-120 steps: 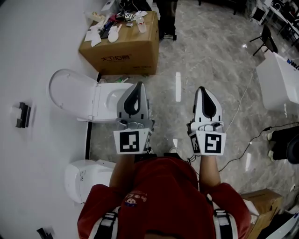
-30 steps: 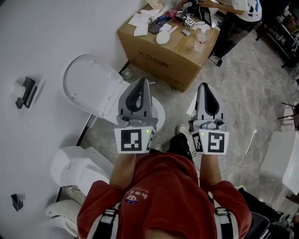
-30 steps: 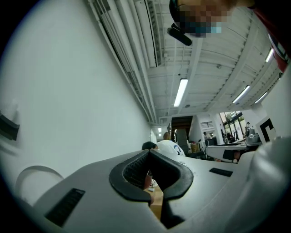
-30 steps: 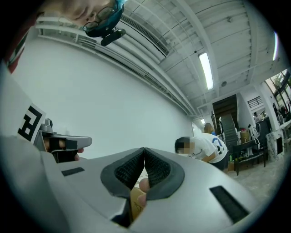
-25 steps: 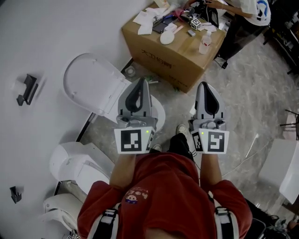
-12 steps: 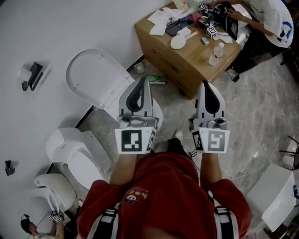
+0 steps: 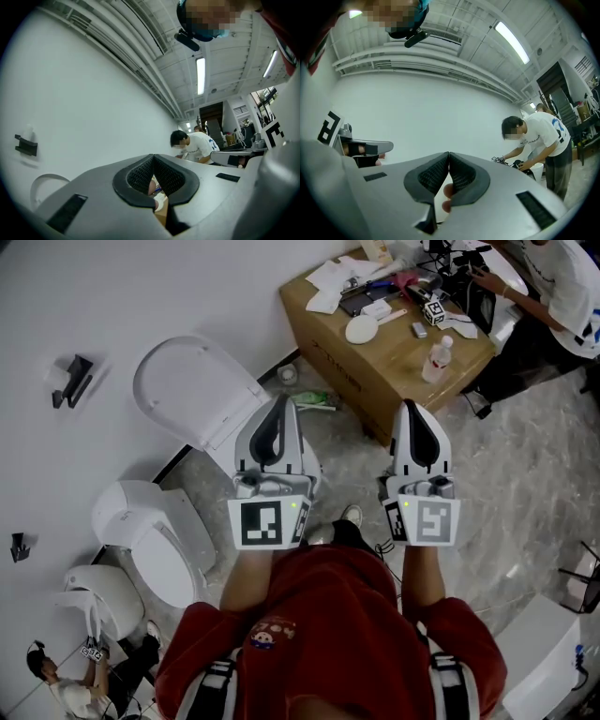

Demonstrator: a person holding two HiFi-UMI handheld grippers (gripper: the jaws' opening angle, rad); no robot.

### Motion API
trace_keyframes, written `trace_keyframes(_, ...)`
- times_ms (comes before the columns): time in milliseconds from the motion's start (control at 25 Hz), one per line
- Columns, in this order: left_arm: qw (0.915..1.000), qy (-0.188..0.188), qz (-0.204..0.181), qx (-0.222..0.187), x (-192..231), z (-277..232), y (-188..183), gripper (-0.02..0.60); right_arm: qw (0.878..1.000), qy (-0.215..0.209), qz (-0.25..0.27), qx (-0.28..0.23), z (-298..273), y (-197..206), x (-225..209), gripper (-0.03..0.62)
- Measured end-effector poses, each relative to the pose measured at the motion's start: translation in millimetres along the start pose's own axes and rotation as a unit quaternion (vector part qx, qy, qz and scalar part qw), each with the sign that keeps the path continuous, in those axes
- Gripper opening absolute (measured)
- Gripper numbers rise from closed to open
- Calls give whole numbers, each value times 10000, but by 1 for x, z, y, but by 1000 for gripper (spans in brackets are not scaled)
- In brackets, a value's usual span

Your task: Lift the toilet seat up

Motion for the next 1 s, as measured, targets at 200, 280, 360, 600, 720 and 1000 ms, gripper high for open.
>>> trace_keyframes(200, 9996, -251, -104, 50, -11, -3, -1, 11, 9997, -188, -178, 28, -4, 4, -17, 14)
trace_keyframes(280, 9992, -375, -142, 58, -12, -2, -1, 11, 9993, -276, -249, 29, -6, 7, -19, 14)
trace_keyframes(360, 9986, -481, -201, 106, -11, 0, 0, 11, 9988, -369, -311, 39, -10, 10, -19, 14)
trace_keyframes(600, 9958, -883, -202, 145, 10, 12, 6, 11, 9965, -751, -365, 105, -27, 20, 2, 14)
trace_keyframes(720, 9937, -1098, -174, 155, 26, 19, 8, 11, 9944, -988, -333, 152, -39, 23, 21, 14)
trace_keyframes(1000, 9847, -1733, -152, 91, 81, 47, 10, 11, 9849, -1711, -203, 177, -72, 26, 87, 14)
Point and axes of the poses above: the fingertips, and each gripper's own axes: z backward along the fingers, x to its left, y out of its underside, the point moved 4 cm from there along z, backward along the fingers, and after that the axes turned 2 degrees about -z, right-handed, at the moved point
